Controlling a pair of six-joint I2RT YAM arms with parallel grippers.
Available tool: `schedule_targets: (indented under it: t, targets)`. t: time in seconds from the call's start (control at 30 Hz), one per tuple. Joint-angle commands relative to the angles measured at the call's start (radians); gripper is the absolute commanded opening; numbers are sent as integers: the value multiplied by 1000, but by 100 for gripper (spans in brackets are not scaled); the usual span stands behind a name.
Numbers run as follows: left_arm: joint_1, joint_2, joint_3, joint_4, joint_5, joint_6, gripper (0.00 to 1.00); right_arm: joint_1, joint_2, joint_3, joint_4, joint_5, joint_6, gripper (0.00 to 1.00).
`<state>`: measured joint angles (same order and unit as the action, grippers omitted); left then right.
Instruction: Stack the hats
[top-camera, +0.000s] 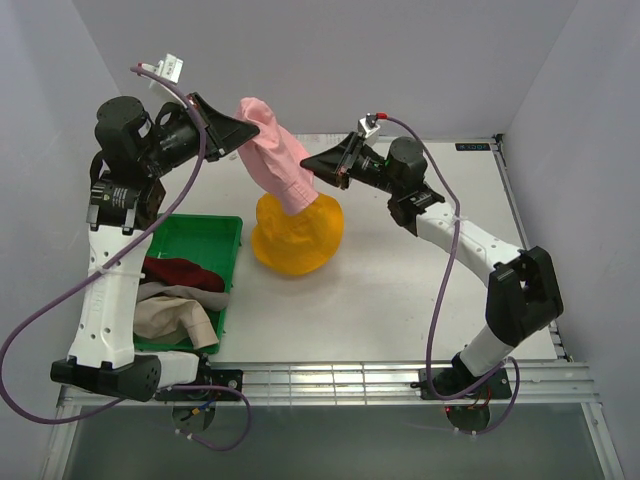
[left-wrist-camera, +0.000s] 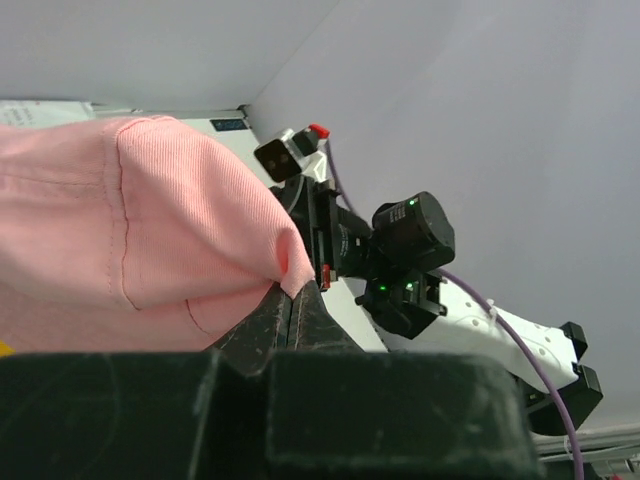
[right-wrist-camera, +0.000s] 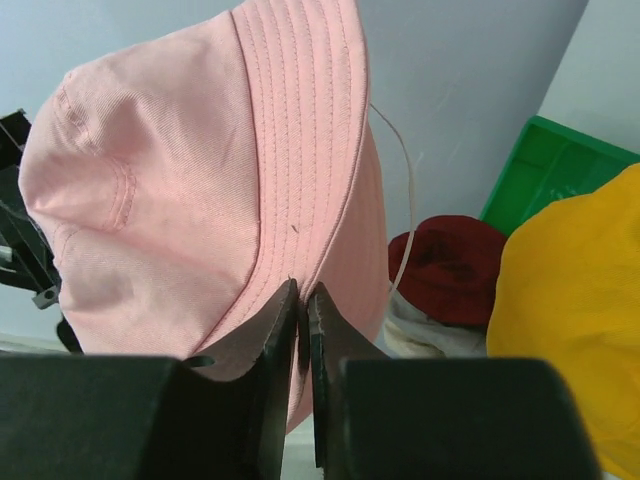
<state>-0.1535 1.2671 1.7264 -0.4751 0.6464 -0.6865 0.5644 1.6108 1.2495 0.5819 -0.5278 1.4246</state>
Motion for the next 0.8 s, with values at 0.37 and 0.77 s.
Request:
schedule_targets:
  t: [0.37, 0.77]
  targets:
    - [0, -6, 50, -459, -197, 68, 0, -1, 106, 303, -640, 68, -578, 9]
    - [-1, -28, -76, -476, -214, 74, 0, 0, 184, 403, -798, 152, -711, 8]
